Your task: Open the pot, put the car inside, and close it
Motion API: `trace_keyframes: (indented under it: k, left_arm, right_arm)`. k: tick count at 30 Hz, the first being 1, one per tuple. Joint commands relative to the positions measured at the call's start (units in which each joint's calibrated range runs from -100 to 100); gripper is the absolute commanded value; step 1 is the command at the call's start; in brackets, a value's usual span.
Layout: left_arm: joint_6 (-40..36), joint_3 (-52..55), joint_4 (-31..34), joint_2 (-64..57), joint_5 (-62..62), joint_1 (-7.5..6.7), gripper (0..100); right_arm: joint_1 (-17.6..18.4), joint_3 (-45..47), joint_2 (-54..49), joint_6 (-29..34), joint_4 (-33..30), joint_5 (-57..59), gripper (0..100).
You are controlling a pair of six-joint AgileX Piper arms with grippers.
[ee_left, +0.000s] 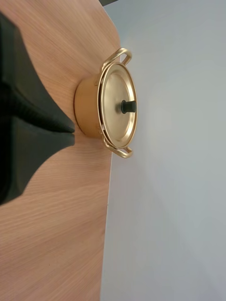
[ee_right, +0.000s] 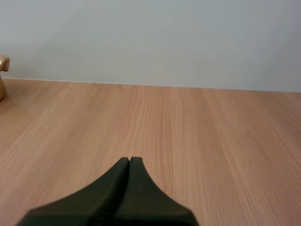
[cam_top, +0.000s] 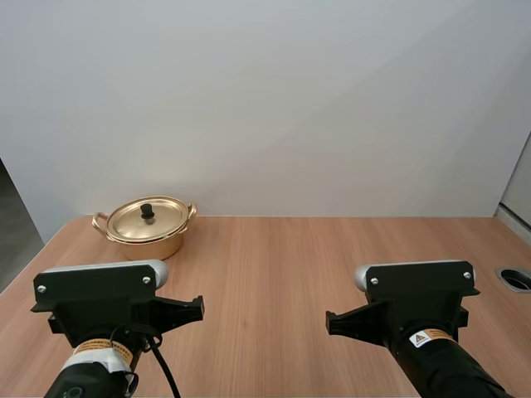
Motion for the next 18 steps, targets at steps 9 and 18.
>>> trace_keyframes:
  k: [9,18]
  left_arm:
    - [0.02,0.0,0.06,0.0,0.09,0.03,0]
    - [0.02,0.0,0.06,0.0,0.09,0.03,0]
  right_arm:
    - [0.86,0.0,-5.86,15.47,-14.97,4.21,0]
    - [0.86,0.0,-5.86,18.43,-19.66,3.89,0]
